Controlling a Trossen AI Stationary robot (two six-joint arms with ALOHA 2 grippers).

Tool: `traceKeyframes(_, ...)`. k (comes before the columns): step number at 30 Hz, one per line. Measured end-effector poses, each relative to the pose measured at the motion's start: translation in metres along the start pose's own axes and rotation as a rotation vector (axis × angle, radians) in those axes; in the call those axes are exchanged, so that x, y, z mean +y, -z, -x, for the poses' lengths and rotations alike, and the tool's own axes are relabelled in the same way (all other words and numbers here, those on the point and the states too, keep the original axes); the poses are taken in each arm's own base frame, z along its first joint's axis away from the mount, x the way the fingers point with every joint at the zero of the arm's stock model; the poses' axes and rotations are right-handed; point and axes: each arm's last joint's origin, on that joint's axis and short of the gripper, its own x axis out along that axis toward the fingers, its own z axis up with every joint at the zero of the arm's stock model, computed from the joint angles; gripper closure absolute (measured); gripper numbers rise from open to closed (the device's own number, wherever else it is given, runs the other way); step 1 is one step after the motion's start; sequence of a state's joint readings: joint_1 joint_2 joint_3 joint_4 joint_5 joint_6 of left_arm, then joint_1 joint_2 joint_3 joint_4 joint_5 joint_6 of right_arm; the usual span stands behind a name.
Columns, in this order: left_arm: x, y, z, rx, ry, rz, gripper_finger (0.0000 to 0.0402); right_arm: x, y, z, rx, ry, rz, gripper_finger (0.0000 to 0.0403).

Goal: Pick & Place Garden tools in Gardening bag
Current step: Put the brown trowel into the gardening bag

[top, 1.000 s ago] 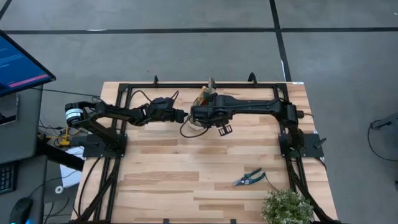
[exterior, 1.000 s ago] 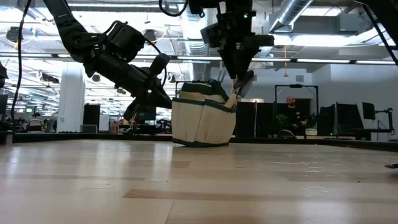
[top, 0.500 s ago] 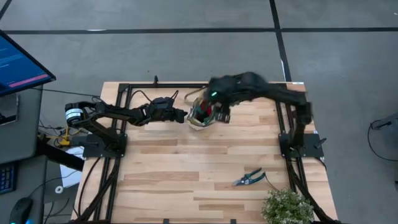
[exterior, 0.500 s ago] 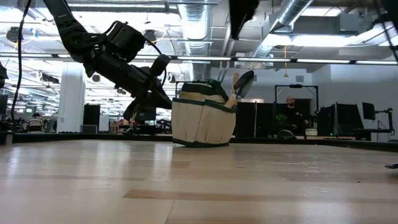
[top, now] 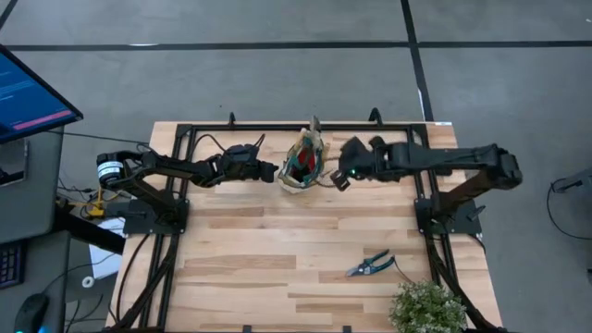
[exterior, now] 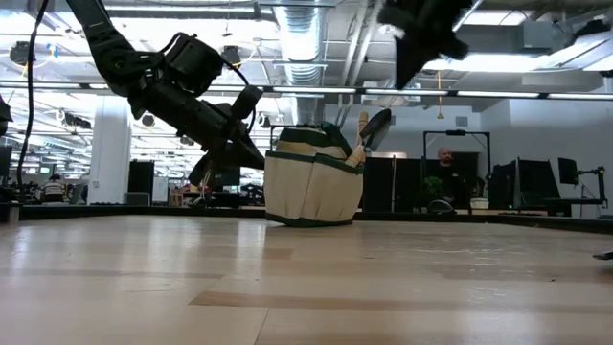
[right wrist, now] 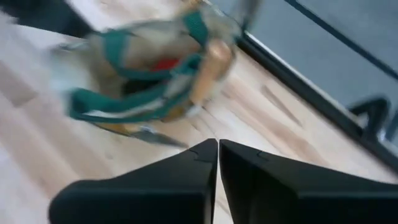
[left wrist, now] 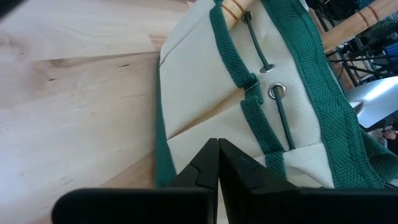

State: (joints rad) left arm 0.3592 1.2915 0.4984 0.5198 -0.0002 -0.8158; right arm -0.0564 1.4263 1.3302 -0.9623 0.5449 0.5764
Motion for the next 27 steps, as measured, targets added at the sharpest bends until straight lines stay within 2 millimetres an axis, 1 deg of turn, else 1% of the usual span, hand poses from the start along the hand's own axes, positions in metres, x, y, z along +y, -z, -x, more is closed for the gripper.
traceKeyframes(3,0.001,0.0,0.0,0.001,-0.004,0.001,0.0394,-0.001,0.023,-0.009,0.0,0.074,-0.075,0.0391)
traceKeyframes(5,0.001,0.0,0.0,0.0,-0.005,0.001,0.0394,-0.001,0.033,-0.014,-0.005,0.117,-0.1,0.0399)
traceKeyframes(7,0.001,0.0,0.0,-0.008,-0.014,0.001,0.0394,0.001,0.038,-0.02,-0.004,0.134,-0.111,0.04)
traceKeyframes(10,0.002,0.0,0.0,-0.018,-0.027,0.001,0.0394,0.008,0.04,-0.035,0.003,0.14,-0.101,0.04)
traceKeyframes(16,0.002,-0.001,0.0,-0.029,-0.038,0.001,0.0394,0.027,0.027,-0.057,-0.005,0.085,-0.029,0.0401)
traceKeyframes(18,0.002,-0.001,0.0,-0.037,-0.045,0.001,0.0394,0.03,0.027,-0.064,0.016,0.095,0.004,0.0402)
traceKeyframes(24,0.003,-0.002,0.0,-0.061,-0.068,0.004,0.0394,0.04,0.017,-0.08,-0.014,0.074,0.053,0.0402)
traceKeyframes(27,0.003,-0.002,0.0,-0.073,-0.079,0.004,0.0394,0.046,0.007,-0.082,-0.053,0.035,0.078,0.0402)
